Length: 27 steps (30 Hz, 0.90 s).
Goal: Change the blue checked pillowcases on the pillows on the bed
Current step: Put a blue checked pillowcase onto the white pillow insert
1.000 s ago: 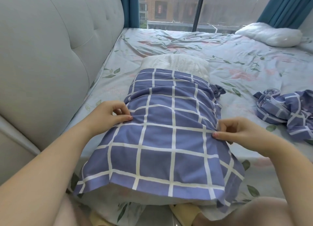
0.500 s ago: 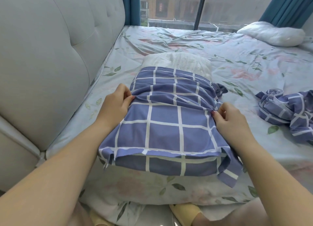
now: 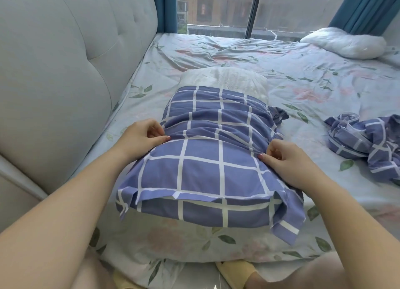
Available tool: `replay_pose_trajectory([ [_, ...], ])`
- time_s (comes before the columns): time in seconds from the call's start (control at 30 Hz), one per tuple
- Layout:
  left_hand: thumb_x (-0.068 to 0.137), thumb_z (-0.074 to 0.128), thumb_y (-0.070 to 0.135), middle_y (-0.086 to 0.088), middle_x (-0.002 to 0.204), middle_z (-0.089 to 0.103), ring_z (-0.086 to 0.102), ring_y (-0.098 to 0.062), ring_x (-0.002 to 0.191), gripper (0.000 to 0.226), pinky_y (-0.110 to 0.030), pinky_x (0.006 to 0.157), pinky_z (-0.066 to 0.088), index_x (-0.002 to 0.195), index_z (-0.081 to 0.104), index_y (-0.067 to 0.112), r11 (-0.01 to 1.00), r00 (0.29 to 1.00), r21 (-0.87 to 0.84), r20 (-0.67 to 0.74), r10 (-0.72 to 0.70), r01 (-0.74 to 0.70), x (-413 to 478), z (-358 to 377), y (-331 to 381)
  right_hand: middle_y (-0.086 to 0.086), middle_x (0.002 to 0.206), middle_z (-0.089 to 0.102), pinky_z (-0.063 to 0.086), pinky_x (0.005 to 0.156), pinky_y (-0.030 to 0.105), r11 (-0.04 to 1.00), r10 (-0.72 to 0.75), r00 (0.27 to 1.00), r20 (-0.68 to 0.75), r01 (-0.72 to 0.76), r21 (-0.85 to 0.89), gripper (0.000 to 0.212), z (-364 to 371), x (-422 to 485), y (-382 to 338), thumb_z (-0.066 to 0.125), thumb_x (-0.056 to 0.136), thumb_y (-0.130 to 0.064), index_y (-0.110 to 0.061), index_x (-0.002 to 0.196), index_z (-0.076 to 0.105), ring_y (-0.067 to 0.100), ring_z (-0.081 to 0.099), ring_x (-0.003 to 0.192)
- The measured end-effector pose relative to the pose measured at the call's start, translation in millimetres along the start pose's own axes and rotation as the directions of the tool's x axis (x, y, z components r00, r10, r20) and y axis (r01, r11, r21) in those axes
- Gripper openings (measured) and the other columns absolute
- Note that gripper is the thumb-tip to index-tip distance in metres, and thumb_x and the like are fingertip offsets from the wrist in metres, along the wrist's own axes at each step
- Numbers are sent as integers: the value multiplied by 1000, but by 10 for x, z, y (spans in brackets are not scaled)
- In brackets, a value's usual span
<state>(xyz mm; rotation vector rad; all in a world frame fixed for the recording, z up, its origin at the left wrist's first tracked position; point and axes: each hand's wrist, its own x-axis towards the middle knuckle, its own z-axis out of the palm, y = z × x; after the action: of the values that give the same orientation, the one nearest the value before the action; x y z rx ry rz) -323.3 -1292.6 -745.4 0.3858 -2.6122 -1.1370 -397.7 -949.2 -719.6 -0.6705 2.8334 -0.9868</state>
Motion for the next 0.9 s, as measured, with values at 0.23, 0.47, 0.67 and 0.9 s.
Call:
replay_pose_trajectory([
  [0.23,70,82,50,-5,78,63,59,-16,75,47,-35,75,53,86,57,14,924,873,-94,374,-312,371,-390,-432,11,1,61,53,36,56,27,993,73,994,80,-80,86,33,-130,-137,22,71,86,-36,-9,75,57,12,44,53],
  [0.47,66,89,28,-13,92,69,67,-16,79,41,-25,68,56,93,69,4,886,859,-232,432,-276,401,-548,-512,-135,2,66,60,53,62,30,959,155,900,407,-236,157,68,-413,-326,261,78,53,-71,-10,71,56,11,57,61],
  [0.67,88,68,8,-2,73,65,63,-5,64,10,-14,59,51,85,63,-1,911,894,-239,387,-227,335,-577,-458,-84,13,80,66,50,70,39,937,77,734,675,-284,201,46,-488,-414,491,84,64,-50,-9,78,68,19,60,73],
  [0.9,88,69,22,-2,78,67,58,-15,74,18,-30,76,46,88,63,5,916,933,-255,270,-240,309,-507,-436,-96,19,71,54,45,56,26,905,29,742,670,-305,298,37,-511,-304,596,79,71,-38,-7,65,61,20,50,61],
])
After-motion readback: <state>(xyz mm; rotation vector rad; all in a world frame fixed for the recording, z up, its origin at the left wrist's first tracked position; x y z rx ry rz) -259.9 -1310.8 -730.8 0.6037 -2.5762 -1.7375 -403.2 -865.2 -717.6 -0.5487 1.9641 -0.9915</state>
